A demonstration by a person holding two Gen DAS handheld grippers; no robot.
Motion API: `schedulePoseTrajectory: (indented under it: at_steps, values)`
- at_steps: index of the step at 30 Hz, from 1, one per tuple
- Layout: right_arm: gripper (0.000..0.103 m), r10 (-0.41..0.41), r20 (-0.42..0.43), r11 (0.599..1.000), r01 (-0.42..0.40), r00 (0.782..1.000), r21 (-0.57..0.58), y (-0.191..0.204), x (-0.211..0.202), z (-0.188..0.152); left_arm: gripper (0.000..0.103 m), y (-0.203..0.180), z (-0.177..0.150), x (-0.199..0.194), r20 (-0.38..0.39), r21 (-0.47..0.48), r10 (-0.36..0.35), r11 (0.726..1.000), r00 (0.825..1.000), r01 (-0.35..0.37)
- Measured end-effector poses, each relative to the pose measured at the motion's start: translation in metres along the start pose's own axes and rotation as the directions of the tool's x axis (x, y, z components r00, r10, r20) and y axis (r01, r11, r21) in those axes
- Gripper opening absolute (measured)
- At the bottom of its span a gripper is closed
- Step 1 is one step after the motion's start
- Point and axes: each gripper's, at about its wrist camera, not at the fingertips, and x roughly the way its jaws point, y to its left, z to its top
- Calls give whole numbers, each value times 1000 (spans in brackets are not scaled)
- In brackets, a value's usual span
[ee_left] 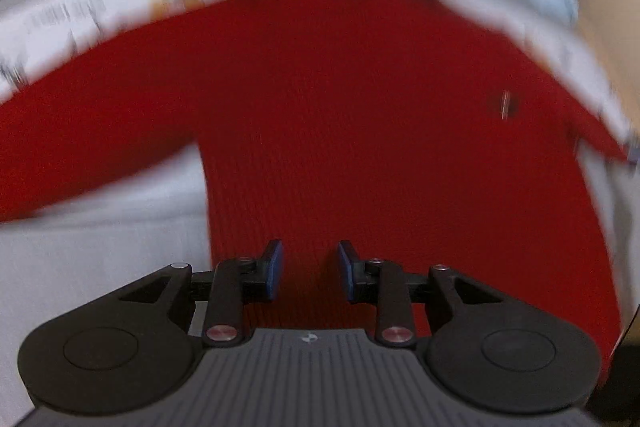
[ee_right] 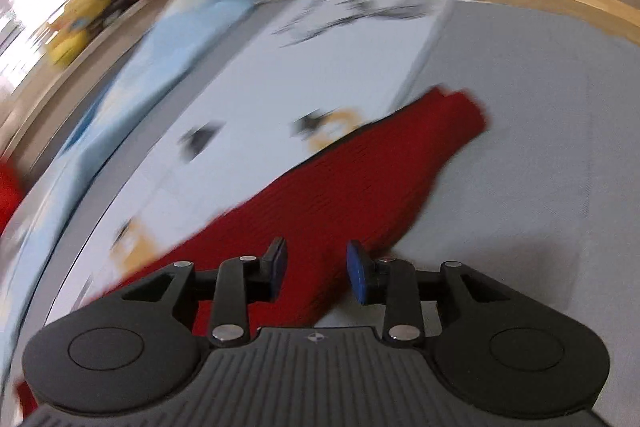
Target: Fold small clothes
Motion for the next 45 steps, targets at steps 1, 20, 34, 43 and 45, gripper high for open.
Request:
schedulePoseTrajectory:
  at_steps: [1, 20, 34, 43, 45]
  values:
    - [35, 26, -36, 999, -28, 999, -43, 9, -6, -9, 33, -2, -10, 7, -24, 14, 17, 1000, 1000, -17]
    - [47, 329, -191, 843, -379, 925, -382, -12, -212, -140, 49, -77, -172, -162, 393, -165, 143, 983, 908, -84]
    - [48, 109, -246, 862, -215, 963, -459, -34, -169, -186, 50, -60, -252, -105, 330, -296, 220, 948, 918, -120]
    - [49, -30, -261, 881, -98, 965, -463, -55, -136, -195, 55, -20, -246, -68, 176, -451, 224, 884, 959, -123]
    - [50, -47, -279, 880, -93, 959, -465, -58, -132, -198, 65, -20, -247, -65, 196, -454, 201, 886, 960, -92]
